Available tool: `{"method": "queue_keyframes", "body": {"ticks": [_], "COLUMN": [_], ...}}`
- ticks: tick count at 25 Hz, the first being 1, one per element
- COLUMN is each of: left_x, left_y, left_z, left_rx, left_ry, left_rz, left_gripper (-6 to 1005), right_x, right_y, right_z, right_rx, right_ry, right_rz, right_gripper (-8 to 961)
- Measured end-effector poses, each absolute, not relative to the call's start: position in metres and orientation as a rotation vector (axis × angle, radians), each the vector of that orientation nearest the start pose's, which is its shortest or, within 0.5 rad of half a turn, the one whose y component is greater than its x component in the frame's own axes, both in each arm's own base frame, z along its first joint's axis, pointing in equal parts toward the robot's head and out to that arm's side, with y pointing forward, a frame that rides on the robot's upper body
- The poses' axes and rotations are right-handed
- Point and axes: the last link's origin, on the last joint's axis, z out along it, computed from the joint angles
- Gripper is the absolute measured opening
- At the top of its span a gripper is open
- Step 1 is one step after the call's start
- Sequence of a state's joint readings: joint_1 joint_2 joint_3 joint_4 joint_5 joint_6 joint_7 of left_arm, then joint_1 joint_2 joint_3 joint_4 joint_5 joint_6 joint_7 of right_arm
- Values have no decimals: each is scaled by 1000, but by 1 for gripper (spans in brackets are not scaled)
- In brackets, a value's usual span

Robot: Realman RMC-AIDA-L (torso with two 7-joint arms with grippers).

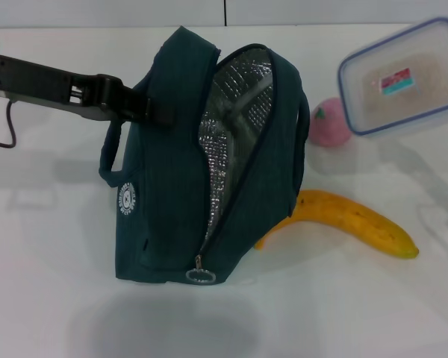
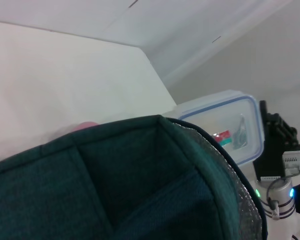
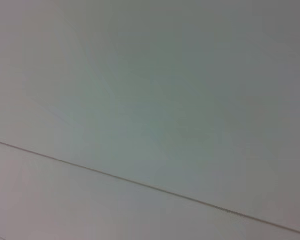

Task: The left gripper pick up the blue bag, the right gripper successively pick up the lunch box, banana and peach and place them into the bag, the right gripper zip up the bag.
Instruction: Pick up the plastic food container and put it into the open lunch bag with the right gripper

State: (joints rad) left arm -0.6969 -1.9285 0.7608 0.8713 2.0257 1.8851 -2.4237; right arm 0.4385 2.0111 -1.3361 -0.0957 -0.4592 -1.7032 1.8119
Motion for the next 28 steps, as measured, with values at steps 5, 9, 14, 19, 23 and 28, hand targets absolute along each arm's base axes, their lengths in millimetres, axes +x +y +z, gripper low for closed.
{"method": "queue_keyframes", "body": {"ticks": [5, 9, 14, 19, 23, 28], "left_x": [-191, -189, -188, -188, -187, -186], "left_y": [357, 358, 358, 358, 358, 357], "left_z": [77, 77, 76, 74, 73, 72], "left_rx": [-2790, -2791, -2796, -2800, -2805, -2808], "left_ry": [-1573, -1569, -1568, -1566, -1565, -1564], "left_rz": [-556, -558, -558, -560, -563, -566], "left_gripper": [39, 39, 39, 39, 39, 39], "right_x": [271, 264, 259, 248, 236, 215], "right_y": [307, 312, 317, 323, 330, 343], "right_z": [42, 45, 45, 47, 50, 49], "right_rx": [-1643, -1661, -1663, -1689, -1715, -1779], "right_ry": [1493, 1473, 1476, 1462, 1438, 1423], "right_rz": [2106, 2133, 2150, 2197, 2242, 2288], "right_gripper": [95, 95, 92, 90, 89, 88]}}
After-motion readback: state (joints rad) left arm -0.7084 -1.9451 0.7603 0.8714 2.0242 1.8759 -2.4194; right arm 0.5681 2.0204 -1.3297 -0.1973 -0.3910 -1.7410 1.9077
